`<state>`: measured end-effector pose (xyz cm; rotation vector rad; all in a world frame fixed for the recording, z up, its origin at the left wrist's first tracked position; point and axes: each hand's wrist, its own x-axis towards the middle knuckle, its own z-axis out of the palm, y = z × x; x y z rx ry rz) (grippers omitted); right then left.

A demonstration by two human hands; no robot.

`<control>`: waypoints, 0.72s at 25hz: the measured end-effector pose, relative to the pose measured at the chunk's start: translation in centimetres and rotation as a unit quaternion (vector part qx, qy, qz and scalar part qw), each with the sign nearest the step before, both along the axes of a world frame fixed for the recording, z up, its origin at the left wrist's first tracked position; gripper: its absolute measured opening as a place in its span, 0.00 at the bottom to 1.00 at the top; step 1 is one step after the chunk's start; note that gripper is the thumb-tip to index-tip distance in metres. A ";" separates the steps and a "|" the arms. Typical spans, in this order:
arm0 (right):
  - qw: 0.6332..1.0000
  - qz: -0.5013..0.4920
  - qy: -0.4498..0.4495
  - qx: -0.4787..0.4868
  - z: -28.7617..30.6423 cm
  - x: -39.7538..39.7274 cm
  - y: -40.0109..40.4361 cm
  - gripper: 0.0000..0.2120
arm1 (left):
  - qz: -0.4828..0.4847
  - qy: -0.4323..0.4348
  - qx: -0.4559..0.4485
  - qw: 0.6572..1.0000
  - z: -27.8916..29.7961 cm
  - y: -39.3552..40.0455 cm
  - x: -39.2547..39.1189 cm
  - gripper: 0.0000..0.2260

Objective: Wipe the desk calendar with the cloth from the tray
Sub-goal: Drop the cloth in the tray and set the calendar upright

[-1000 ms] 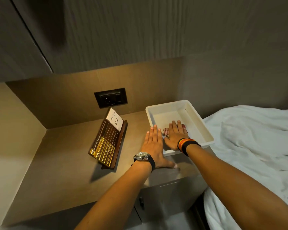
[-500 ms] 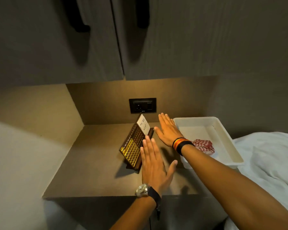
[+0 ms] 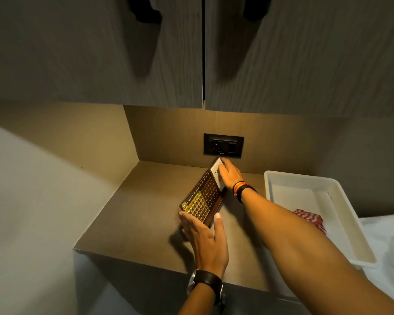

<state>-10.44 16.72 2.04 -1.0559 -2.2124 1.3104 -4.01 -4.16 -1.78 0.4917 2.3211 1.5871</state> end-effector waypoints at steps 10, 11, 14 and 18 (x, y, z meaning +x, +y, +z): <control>0.985 -0.144 0.083 -0.053 -0.7 7.7 -4.0 0.16 | -0.039 -0.121 0.106 0.986 2.6 -0.7 -12.1 0.29; 0.981 -0.165 0.082 -0.055 -1.1 8.3 -4.8 0.15 | -0.061 -0.133 0.102 0.984 2.6 -0.6 -13.2 0.28; 0.968 -0.215 0.102 -0.073 -1.8 9.1 -7.1 0.12 | -0.119 -0.123 0.070 0.983 2.2 -0.6 -14.8 0.28; 0.965 -0.228 0.102 -0.073 -2.0 9.1 -8.4 0.11 | -0.167 -0.097 0.039 0.980 1.8 -1.0 -16.2 0.30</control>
